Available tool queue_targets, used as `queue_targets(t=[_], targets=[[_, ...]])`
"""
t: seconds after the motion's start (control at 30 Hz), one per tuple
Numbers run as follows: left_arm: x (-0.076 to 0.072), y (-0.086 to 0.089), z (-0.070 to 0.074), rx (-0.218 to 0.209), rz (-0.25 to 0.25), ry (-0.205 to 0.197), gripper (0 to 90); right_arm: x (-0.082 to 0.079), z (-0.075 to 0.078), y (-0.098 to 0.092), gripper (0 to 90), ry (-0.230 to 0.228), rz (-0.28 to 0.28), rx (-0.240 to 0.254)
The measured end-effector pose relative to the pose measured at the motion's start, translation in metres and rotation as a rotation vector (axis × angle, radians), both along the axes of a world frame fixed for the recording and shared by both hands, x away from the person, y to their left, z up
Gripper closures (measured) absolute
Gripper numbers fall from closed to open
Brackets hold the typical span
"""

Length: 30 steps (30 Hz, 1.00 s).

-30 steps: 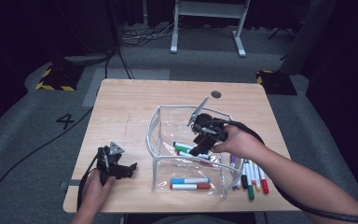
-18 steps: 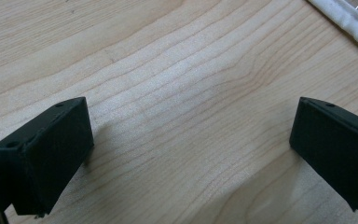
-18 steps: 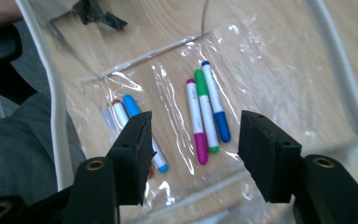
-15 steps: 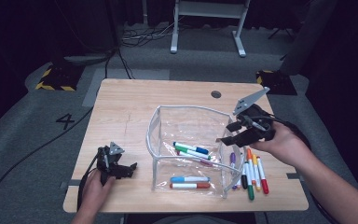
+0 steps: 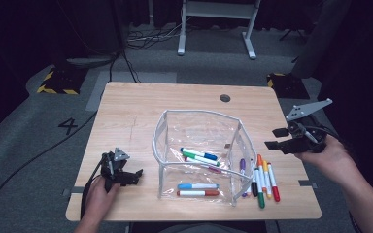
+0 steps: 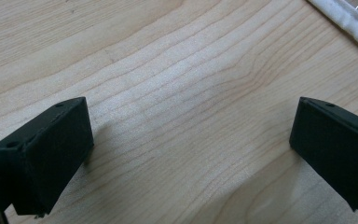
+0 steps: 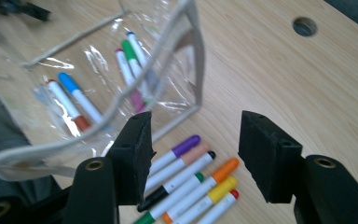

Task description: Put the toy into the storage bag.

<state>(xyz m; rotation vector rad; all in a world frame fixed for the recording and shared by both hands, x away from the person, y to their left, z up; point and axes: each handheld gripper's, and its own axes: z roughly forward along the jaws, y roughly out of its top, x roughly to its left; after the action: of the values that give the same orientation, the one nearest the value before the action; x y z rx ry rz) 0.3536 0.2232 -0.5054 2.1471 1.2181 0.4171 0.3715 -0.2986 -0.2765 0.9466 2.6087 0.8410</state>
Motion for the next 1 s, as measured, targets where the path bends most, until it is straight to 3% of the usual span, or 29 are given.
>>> queue_targets(t=[0.13, 0.27, 0.4, 0.63, 0.7, 0.8, 1.0], targets=[[0.000, 0.000, 0.000, 0.001, -0.001, 0.000, 0.0, 0.000, -0.016, -0.019, 43.7, 0.001, -0.066, 0.006], [0.000, 0.000, 0.000, 0.001, -0.001, 0.000, 0.0, -0.003, -0.045, -0.035, 44.4, 0.024, -0.126, -0.028], [0.000, 0.000, 0.000, 0.001, -0.001, 0.000, 0.0, -0.003, -0.082, -0.049, 44.4, 0.101, -0.182, -0.030], [0.000, 0.000, 0.000, 0.001, 0.000, 0.000, 0.0, 0.000, -0.138, -0.055, 44.2, 0.213, -0.216, -0.072], [0.000, 0.000, 0.000, 0.000, -0.001, 0.001, 0.0, 0.001, -0.150, -0.056, 43.7, 0.246, -0.216, -0.054], [0.000, 0.000, 0.000, 0.001, 0.000, 0.000, 0.0, 0.005, -0.166, -0.059, 43.8, 0.278, -0.229, -0.066], [0.000, 0.000, 0.000, -0.001, 0.002, 0.000, 0.0, 0.007, -0.181, -0.062, 47.6, 0.293, -0.254, -0.104]])
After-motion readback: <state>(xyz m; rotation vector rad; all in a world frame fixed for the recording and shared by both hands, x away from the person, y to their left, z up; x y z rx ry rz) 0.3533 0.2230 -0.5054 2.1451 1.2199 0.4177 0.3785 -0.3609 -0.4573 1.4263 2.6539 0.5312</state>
